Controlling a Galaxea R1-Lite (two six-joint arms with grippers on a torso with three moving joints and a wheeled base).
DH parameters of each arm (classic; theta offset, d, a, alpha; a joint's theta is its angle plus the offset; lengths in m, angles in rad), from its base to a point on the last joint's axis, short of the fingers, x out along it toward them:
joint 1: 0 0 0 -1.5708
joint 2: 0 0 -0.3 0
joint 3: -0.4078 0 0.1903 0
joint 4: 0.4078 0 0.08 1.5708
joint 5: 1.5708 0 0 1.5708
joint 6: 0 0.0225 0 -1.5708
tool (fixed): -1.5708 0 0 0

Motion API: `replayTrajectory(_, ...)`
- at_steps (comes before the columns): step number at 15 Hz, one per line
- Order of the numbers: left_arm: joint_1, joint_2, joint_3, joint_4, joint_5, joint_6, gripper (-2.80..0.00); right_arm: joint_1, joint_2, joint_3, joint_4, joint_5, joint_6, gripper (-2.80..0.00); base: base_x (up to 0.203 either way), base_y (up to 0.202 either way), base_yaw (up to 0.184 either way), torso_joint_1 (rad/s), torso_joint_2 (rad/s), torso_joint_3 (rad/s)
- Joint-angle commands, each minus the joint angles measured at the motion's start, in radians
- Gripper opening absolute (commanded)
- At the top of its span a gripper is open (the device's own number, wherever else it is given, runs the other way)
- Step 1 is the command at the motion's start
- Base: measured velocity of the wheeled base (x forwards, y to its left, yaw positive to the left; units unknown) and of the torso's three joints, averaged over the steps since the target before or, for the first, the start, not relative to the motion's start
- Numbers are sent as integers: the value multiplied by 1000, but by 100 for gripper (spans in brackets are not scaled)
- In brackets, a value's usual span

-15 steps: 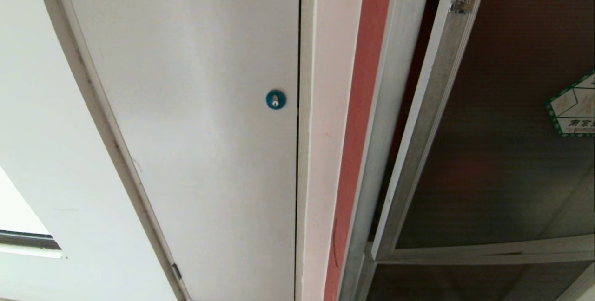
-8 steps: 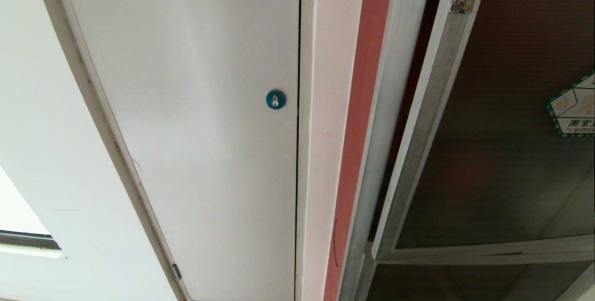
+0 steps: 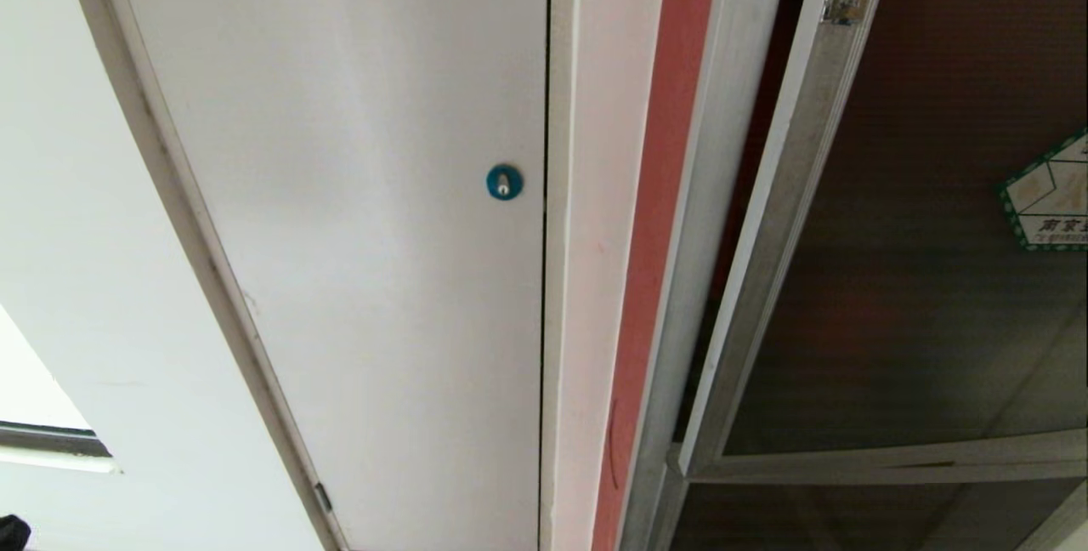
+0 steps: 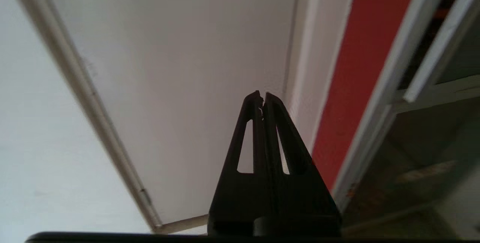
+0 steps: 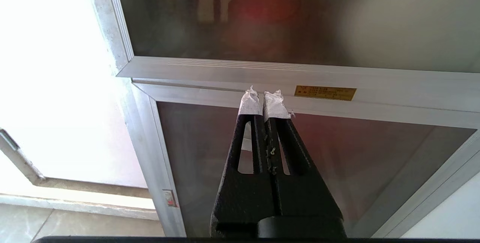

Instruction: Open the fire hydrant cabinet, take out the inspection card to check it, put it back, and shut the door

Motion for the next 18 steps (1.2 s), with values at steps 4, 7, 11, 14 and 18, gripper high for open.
replayTrajectory(4, -10, 325, -211, 2, -115, -24, -280, 0, 1, 0, 0, 0, -1, -280, 0, 0, 0, 0, 0, 0)
replayTrajectory(7, -132, 369, -271, 8, -126, -55, -280, 0, 1, 0, 0, 2, -1, -280, 0, 0, 0, 0, 0, 0)
replayTrajectory(11, -302, 473, -344, 8, -127, -63, -280, 0, 1, 0, 0, 0, -1, -280, 0, 0, 0, 0, 0, 0)
replayTrajectory(14, -408, 603, -410, 3, -128, -62, -280, 0, 1, 0, 0, 1, -1, -280, 0, 0, 0, 0, 0, 0)
replayTrajectory(18, -468, 835, -578, 1, -166, -60, -280, 0, 1, 0, 0, 0, -1, -280, 0, 0, 0, 0, 0, 0)
